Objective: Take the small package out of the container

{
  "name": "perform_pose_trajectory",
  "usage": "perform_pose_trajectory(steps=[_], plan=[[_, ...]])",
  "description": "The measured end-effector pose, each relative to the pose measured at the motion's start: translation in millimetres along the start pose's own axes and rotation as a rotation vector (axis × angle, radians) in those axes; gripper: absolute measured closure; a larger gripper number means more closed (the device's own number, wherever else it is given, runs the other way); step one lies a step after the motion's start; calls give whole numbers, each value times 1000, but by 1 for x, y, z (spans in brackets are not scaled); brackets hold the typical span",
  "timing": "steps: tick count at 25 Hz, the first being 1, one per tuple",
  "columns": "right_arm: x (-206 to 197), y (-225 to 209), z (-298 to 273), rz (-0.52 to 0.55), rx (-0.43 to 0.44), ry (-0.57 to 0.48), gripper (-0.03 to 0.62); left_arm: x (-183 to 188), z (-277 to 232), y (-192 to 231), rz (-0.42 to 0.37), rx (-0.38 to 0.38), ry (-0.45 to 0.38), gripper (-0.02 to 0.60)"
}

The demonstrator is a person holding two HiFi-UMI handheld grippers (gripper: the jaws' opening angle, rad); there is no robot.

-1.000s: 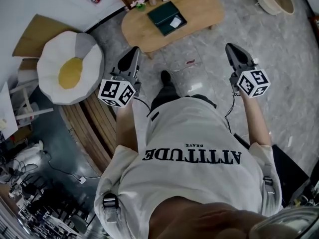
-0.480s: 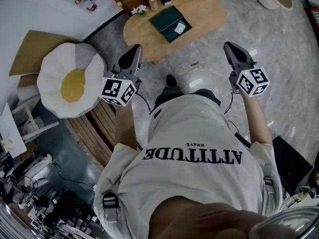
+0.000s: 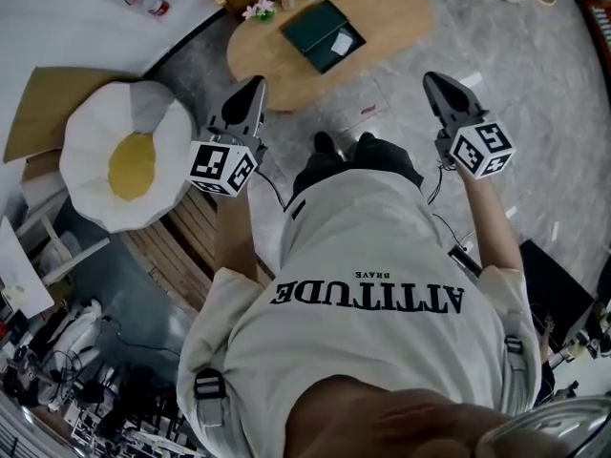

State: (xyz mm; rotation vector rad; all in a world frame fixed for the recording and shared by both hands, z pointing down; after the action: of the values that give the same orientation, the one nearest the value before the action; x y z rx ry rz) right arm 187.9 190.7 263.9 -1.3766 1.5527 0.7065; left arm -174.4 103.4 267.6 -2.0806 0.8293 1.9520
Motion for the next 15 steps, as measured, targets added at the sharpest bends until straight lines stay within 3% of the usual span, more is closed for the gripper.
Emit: perform_pose_trajectory(steps=[8, 15], plan=[[9, -5, -29, 20, 31, 16, 571, -14, -10, 19, 47, 38, 2, 558], [14, -35, -68, 17, 89, 51, 571, -22, -33, 28, 80, 106, 11, 558]])
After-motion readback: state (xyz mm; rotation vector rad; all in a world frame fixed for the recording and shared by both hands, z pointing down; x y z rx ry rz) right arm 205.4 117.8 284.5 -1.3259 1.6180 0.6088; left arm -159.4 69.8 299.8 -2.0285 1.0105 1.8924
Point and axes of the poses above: the fingertips, and each gripper's own axes: z backward along the fingers, y to its left, x out of its top, the point moved 7 cm from there along z, backward along the fingers, and after that the axes turned 8 degrees about -x, right-handed, at the moved point
